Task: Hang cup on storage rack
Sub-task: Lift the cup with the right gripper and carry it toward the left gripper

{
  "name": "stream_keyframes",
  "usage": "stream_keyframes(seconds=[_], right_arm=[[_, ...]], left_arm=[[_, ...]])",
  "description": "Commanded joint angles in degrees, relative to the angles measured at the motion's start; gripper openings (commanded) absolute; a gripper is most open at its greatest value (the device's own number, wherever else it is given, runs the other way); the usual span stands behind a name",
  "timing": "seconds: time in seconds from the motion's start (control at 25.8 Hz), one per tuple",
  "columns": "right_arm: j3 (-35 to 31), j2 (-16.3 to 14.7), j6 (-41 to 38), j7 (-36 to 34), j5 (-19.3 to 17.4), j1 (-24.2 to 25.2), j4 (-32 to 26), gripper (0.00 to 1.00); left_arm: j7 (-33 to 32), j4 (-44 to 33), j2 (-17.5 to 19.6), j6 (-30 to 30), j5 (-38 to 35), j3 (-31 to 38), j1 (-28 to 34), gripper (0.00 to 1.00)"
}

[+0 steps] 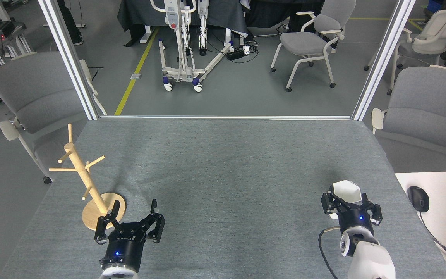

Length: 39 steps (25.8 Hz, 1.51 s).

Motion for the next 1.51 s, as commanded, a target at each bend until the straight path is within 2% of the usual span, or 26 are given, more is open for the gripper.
stream_keyframes(seconds=[0.0,0.27,0.39,0.47,0.58,0.66,0.7,0.78,0.93,1.05,1.16,1.2,1.28,1.32,1.4,1.47], right_arm=[[-0.02,-0.17,-0.28,0.11,0.00,-0.13,0.27,1.00],[0.07,-0.43,-0.02,0.11,0.09,-0.13,0.36,0.99],[0.07,-0.52,-0.19,0.11,0.27,-0.13,0.36,0.96],[0.07,-0.69,-0.37,0.11,0.35,-0.13,0.36,0.83],[0.42,-1.13,-0.72,0.20,0.62,-0.57,0.36,0.41],[0.42,-1.13,-1.86,0.20,0.70,-0.57,0.36,0.21],[0.42,-1.13,-2.21,0.20,0.79,-0.57,0.36,0.16],[0.51,-1.13,-2.39,0.20,0.79,-0.57,0.36,0.14],[0.60,-1.13,-3.01,0.46,0.70,-0.39,-1.22,0.14],[1.21,-1.13,-2.83,3.19,0.79,0.22,-10.62,0.13],[3.32,-0.87,-1.60,14.18,0.18,1.37,-24.07,0.14],[3.32,-0.87,-1.60,14.18,0.18,1.37,-24.07,0.14],[4.37,-0.61,-0.02,30.96,-0.61,4.70,-40.59,0.22],[5.08,-0.26,0.60,33.60,-1.14,5.85,-44.90,0.21],[10.09,0.36,4.11,34.39,-1.49,7.26,-50.26,0.20],[19.66,0.62,13.51,34.30,-1.40,8.48,-53.87,0.20]], left_arm=[[0.09,0.00,0.05,0.05,0.00,0.05,0.04,1.00],[0.00,0.00,0.05,0.13,0.00,0.13,0.13,1.00],[0.09,0.00,0.05,0.13,0.00,0.13,0.13,1.00],[0.00,0.00,0.05,0.13,0.00,0.13,0.04,1.00],[0.09,0.00,0.05,0.13,0.00,0.13,0.13,1.00],[0.00,0.00,0.05,0.13,0.00,0.13,0.13,1.00],[0.00,0.00,0.05,0.13,0.00,0.13,0.13,1.00],[0.00,0.00,0.05,0.13,0.00,0.13,0.13,1.00],[0.00,0.00,-0.04,0.13,0.00,0.05,0.13,1.00],[0.00,0.00,-0.04,0.13,0.00,0.05,0.13,1.00],[0.00,0.00,0.05,0.13,0.00,0.05,0.13,1.00],[0.00,0.00,0.05,0.13,0.00,0.05,0.13,1.00],[0.00,-0.09,0.05,0.05,0.00,-0.13,0.21,1.00],[0.09,-0.09,0.05,0.04,0.00,-0.22,0.39,1.00],[0.09,-0.18,0.05,-0.04,-0.18,-0.48,0.57,0.99],[0.09,-0.26,0.14,-0.13,-0.27,-0.57,0.74,0.99]])
